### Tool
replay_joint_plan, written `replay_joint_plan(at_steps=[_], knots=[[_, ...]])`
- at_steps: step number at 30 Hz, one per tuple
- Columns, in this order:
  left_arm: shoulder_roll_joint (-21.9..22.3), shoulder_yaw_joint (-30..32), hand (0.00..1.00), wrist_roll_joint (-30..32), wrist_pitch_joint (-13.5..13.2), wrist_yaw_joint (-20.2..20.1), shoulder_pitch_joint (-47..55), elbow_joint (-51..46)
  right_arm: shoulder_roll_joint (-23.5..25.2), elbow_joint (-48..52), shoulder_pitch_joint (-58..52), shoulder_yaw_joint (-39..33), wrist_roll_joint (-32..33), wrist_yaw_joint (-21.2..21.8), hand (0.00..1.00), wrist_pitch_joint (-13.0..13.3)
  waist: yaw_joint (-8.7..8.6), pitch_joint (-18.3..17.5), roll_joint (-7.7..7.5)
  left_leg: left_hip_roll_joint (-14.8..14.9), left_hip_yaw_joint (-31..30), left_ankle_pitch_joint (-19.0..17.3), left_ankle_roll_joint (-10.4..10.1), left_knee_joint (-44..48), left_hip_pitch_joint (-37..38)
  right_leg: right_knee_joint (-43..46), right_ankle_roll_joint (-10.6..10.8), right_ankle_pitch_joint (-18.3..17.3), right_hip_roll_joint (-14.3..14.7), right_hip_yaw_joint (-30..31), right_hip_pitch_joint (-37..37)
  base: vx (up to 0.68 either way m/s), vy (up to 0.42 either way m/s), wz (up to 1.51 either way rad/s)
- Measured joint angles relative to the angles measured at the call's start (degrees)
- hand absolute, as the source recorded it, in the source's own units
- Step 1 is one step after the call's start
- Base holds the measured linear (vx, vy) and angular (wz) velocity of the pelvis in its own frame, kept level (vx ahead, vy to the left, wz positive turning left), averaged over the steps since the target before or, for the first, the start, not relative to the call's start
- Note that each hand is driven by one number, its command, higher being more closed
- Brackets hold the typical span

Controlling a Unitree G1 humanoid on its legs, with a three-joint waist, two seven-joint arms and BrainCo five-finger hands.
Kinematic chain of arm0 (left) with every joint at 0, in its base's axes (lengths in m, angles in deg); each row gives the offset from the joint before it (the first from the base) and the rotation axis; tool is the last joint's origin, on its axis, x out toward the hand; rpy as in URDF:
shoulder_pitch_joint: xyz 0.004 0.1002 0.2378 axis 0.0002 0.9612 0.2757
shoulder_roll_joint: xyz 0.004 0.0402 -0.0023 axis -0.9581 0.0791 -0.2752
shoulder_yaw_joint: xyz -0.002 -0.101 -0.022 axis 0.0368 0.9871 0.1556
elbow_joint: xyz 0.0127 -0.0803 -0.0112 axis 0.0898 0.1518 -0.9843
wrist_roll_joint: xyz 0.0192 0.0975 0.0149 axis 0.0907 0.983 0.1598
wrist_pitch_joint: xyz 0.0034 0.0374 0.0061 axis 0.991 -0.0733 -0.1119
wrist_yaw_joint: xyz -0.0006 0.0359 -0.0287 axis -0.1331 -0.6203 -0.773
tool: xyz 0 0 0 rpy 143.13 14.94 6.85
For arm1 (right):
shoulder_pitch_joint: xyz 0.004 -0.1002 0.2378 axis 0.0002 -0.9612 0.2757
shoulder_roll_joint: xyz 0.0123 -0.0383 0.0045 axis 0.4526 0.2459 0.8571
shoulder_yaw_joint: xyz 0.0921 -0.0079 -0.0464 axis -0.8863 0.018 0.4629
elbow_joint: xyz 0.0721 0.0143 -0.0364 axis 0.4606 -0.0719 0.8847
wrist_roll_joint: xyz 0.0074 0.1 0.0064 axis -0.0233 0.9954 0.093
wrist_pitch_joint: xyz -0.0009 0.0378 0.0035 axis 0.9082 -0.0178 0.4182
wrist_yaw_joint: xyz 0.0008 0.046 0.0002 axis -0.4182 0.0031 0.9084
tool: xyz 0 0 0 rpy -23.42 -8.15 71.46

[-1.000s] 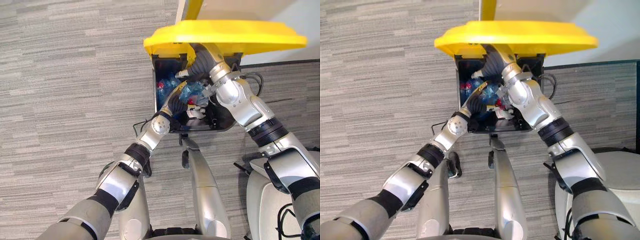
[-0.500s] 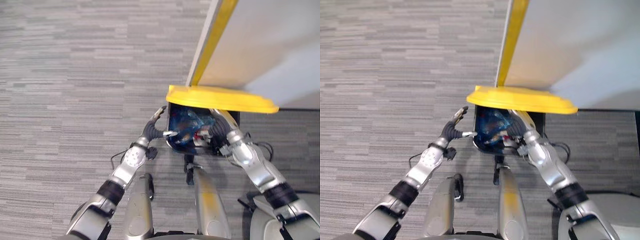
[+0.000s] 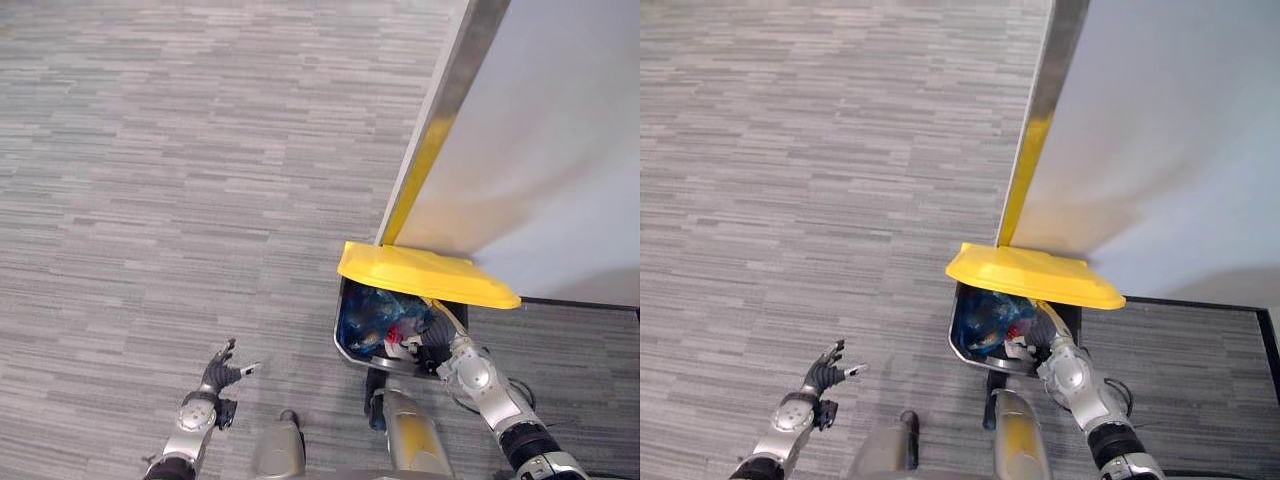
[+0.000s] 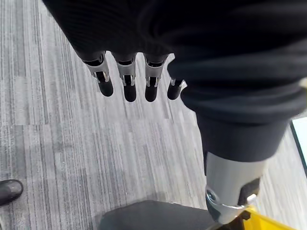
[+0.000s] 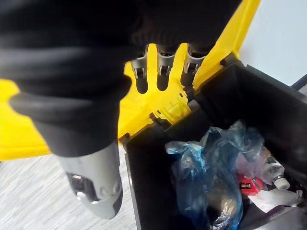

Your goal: Gather rubbish on tea table into small bin, then transfer packed bag to large trash can.

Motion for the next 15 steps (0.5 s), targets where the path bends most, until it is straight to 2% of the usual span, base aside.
replay_joint_plan(at_steps=[3,7,11,13,14,15], knots=[[0.11,1.03,0.00,0.11,0.48,0.00,1.67,0.80,0.93,-2.67,-0.14,-0.16,0.02,0.00,0.00,-0.12,-0.06,-1.19,-0.87,-0.01,-0.11,0.30,-0.07,-0.89,1.41,-0.81,0.15,0.23,0.19,0.00,1.28,0.00,0.000,0.00],[1.24,2.66,0.00,0.13,0.83,0.02,2.24,2.40,1.84,-4.51,-0.23,-0.18,0.04,-0.01,0.00,-0.23,-0.04,-1.37,-1.14,0.04,0.24,0.34,-0.10,-1.43,3.74,-0.84,0.18,0.26,0.72,0.62,2.99,-0.01,-0.013,-0.09],[2.36,3.42,0.00,0.04,1.17,0.04,2.45,2.67,3.96,-5.05,-0.23,-0.13,0.12,-0.06,0.00,-1.15,-0.06,-0.68,-2.27,-0.14,2.08,0.00,0.31,0.10,4.21,-0.64,2.11,1.55,0.85,2.46,3.01,-0.06,0.011,-0.23],[2.79,3.41,0.00,0.00,1.20,0.04,2.04,2.68,4.86,-5.02,-1.83,-0.14,0.24,-0.14,0.00,-1.15,-0.08,-0.07,-3.34,-0.88,3.08,-0.47,1.05,2.31,3.80,-0.35,4.52,3.00,0.37,3.74,2.65,-0.16,0.040,-0.34],[3.44,3.70,0.00,-0.01,1.21,0.06,1.71,2.61,4.88,-4.99,-2.76,-0.12,0.63,-0.14,0.00,-1.16,-0.09,0.04,-3.61,-1.17,3.93,-0.54,1.50,2.75,3.28,-2.05,8.29,5.31,0.67,5.23,2.33,-0.19,0.058,-0.51],[4.02,4.44,0.00,-0.01,1.19,0.09,1.79,2.41,4.99,-4.96,-3.13,-0.12,0.64,-0.13,0.00,-1.19,0.22,0.02,-3.38,0.08,5.30,0.09,2.41,2.54,2.91,-3.44,9.35,6.54,1.33,5.65,2.20,-0.25,-0.029,-0.58]])
